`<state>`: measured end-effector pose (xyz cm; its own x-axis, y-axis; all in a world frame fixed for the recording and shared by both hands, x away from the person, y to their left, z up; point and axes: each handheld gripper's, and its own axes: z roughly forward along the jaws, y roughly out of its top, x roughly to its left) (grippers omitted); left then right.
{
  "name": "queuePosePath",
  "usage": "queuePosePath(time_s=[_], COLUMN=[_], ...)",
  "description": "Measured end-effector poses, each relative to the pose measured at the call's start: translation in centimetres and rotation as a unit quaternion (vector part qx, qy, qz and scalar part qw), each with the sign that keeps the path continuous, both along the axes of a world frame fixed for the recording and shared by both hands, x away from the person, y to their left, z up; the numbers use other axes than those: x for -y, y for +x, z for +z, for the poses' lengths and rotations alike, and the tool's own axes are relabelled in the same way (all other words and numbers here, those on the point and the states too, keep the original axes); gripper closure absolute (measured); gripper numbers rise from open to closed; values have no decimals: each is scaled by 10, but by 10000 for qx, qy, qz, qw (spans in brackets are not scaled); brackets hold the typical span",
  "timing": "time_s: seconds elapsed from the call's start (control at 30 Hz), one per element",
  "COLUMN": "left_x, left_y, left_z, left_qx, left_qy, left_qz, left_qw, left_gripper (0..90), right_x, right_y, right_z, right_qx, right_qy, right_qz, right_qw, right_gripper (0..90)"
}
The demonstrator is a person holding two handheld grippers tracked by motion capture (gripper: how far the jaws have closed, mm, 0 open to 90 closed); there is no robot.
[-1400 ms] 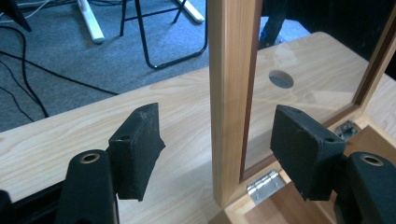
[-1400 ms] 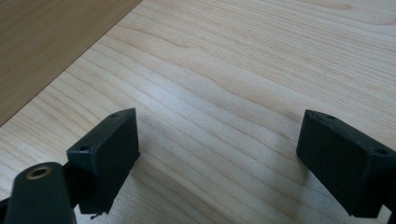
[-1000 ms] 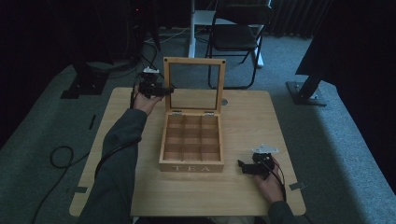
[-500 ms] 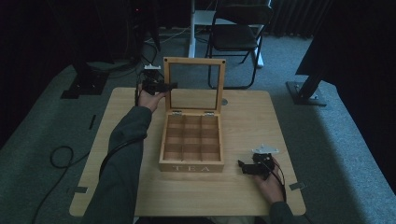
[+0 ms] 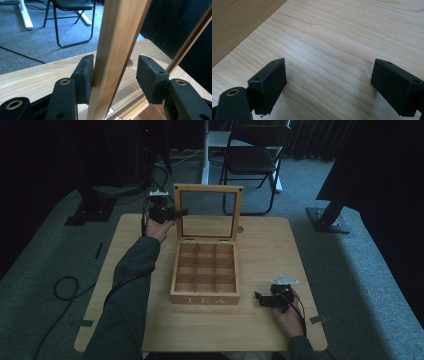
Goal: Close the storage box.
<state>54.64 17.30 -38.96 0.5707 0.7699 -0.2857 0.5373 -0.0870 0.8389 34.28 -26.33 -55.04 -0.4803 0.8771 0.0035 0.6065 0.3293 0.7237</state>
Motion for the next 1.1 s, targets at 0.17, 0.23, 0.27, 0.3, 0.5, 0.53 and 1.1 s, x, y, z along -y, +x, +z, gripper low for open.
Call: queuePosePath(time_s=[0.17,0.23,0.27,0.3,0.5,0.53,1.1], left_x=[0,0,0,1,5,5,7], left_y=[-11,-16,-19,-22,-40,-43,-80], left_z=[4,5,5,6,7,7,13], left_qx=[53,88,99,134,219,228,310], left_qy=[97,131,155,181,299,322,499], left_qz=[-128,-149,-161,-167,-161,-173,-203], left_qw=[9999,9998,9997,9996,9992,9991,9981], left_gripper=[478,467,462,456,413,407,344], right_x=[0,0,0,0,0,0,0], right_y=[0,0,0,0,0,0,0], right_z=[0,0,0,0,0,0,0], right_qx=[2,1,2,2,1,1,-4], right_qy=[-4,-5,-6,-6,-4,-5,0], right_qz=[0,-1,-2,-2,-1,0,-11], right_qw=[10000,10000,10000,10000,10000,10000,10000], right_gripper=[126,126,126,126,126,126,126])
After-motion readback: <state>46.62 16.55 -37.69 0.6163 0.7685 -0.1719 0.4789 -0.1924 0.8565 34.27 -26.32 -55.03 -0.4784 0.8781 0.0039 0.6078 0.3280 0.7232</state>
